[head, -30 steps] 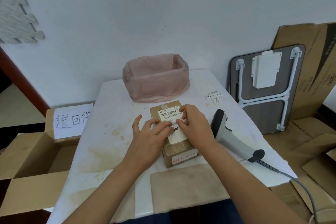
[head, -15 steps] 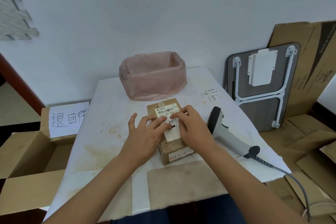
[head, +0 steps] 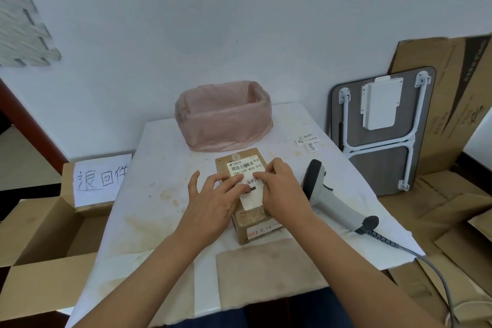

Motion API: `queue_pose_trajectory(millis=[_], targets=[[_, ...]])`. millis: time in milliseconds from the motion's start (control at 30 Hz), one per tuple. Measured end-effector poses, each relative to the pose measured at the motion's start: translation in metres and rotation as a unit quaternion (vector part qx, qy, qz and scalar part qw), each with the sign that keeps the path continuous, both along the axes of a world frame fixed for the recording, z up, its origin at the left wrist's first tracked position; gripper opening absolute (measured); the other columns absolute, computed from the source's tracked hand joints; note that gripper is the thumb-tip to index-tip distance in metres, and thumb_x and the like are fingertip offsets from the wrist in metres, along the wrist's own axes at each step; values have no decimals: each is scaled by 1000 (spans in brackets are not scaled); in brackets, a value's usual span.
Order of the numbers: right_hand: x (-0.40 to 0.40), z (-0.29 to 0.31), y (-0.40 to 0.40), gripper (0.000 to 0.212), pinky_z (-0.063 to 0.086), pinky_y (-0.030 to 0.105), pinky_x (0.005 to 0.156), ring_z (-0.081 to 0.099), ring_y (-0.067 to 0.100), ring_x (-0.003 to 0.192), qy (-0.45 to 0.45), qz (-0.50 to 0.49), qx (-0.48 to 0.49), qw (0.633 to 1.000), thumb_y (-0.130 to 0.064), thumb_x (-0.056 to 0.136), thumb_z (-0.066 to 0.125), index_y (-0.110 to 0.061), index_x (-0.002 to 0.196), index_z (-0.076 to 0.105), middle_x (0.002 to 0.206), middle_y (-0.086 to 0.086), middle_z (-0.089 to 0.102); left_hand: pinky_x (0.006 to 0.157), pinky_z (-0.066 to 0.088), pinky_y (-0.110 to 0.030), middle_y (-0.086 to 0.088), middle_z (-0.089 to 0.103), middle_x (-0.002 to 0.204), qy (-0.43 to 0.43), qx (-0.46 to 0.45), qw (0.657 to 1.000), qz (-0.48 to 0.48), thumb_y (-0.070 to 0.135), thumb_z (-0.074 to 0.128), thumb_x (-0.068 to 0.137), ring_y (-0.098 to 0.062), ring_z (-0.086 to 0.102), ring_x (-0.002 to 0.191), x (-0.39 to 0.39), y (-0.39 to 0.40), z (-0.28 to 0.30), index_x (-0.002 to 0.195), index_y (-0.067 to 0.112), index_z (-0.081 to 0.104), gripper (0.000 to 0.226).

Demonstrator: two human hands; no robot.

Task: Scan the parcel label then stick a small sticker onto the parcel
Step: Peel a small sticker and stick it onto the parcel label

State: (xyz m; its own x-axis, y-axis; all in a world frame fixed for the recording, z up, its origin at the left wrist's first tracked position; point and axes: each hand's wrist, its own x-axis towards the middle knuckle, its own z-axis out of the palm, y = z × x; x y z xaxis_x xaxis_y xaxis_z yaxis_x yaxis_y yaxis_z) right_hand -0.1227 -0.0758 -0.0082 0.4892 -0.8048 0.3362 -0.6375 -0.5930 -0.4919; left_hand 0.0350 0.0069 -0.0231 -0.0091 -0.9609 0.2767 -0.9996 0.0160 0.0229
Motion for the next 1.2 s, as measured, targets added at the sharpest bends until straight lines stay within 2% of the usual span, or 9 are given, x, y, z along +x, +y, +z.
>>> queue_pose_trajectory(millis=[200,467,567,700,800,833,967,1067,1200], targets=[[-7,3,3,32,51,36,79,51,20,102,7,-7,-10,1000,-7,92,48,-9,116,69,109,5,52,107,21,-67,16,55,141,13,12,1000,5,35,20,96,-21,50,128,-1,-1,-1,122,43,50,40],[-15,7,10,27,51,33,61,54,20,98,61,4,-53,997,-8,89,51,-9,105,72,107,3,55,108,21,-66,16,53,142,21,15,1000,7,35,19,96,-21,48,129,-1,0,-2,122,42,51,41],[-17,9,12,27,50,33,60,52,20,101,92,12,-65,994,-9,88,50,-10,105,70,111,3,53,109,19,-66,17,51,144,27,19,999,7,36,16,96,-20,46,132,-1,0,-2,124,42,50,45],[-16,10,14,24,30,24,49,53,24,92,125,20,-91,988,-6,82,54,-12,99,70,111,3,54,108,20,-66,16,53,142,36,17,999,8,36,18,95,-21,48,130,-1,0,-3,123,42,51,44],[-16,13,19,21,4,12,47,56,22,71,156,21,-96,983,-4,65,69,-17,82,72,97,2,60,111,15,-63,20,47,146,53,24,998,11,40,10,95,-17,41,135,-1,1,-3,127,44,49,50],[-16,14,19,25,3,12,48,55,22,67,156,21,-106,982,-4,60,72,-18,80,72,96,2,60,112,13,-61,22,45,147,58,24,998,14,40,7,95,-15,39,136,-2,1,-3,128,45,47,52],[-13,14,23,39,28,25,51,53,23,66,160,30,-106,981,-4,55,72,-23,89,73,100,2,60,113,11,-57,24,39,149,75,21,997,16,40,3,95,-11,35,136,-3,2,-3,130,47,44,54],[-13,13,25,43,30,30,56,53,25,72,178,21,-98,979,-6,58,71,-25,96,70,104,1,58,114,12,-54,17,39,148,92,3,996,19,39,9,97,-11,40,131,-3,3,-4,124,45,47,47],[-14,12,25,41,31,31,56,54,25,75,183,17,-96,978,-8,61,71,-27,97,70,99,1,58,113,14,-54,15,40,142,96,-10,995,25,38,11,97,-11,45,127,-3,4,-6,120,44,46,43]])
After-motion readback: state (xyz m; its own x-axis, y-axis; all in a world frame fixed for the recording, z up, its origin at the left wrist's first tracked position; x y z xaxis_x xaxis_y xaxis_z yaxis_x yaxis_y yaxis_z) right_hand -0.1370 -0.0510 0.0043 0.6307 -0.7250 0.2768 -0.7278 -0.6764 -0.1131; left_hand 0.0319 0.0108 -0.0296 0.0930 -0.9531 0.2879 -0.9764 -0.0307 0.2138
